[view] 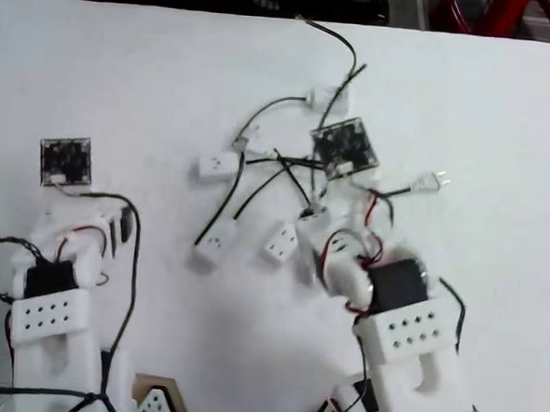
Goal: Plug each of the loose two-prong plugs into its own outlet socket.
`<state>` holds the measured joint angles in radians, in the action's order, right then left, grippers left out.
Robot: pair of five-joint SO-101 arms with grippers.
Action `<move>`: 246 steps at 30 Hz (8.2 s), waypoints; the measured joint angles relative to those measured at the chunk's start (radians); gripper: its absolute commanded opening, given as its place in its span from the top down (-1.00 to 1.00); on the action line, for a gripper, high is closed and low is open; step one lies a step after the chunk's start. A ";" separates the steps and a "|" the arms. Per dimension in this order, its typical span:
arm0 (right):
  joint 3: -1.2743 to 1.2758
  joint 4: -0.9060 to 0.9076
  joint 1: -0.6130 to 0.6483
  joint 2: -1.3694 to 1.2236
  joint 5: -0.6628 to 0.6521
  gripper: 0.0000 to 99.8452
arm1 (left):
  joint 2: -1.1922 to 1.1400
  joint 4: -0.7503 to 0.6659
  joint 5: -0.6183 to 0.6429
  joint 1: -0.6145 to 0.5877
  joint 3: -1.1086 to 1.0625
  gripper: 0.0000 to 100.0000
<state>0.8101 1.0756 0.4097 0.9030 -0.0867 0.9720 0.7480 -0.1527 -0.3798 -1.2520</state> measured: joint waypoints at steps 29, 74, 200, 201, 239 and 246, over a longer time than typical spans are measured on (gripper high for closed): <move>0.496 -0.609 0.324 0.311 0.153 0.97 | 0.000 0.002 0.037 0.594 0.218 0.52; 0.598 -0.790 -0.123 0.311 0.261 0.97 | -0.184 0.158 -0.058 0.575 0.259 0.34; 0.598 -0.796 -0.192 0.311 0.262 0.97 | -0.770 0.477 -0.264 0.423 0.655 0.42; 0.598 -0.796 -0.192 0.311 0.262 0.97 | -0.770 0.512 -0.264 0.423 0.684 0.42; 0.008 -0.333 0.482 -0.454 0.189 0.97 | -0.183 0.232 -0.222 -0.279 0.046 0.42; -0.058 -0.333 0.546 -0.583 0.255 0.97 | -0.181 0.212 -0.212 -0.281 0.032 0.42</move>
<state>0.7518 0.7426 0.9559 0.3199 0.1680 0.7910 0.9597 -0.3644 -0.6605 -1.2198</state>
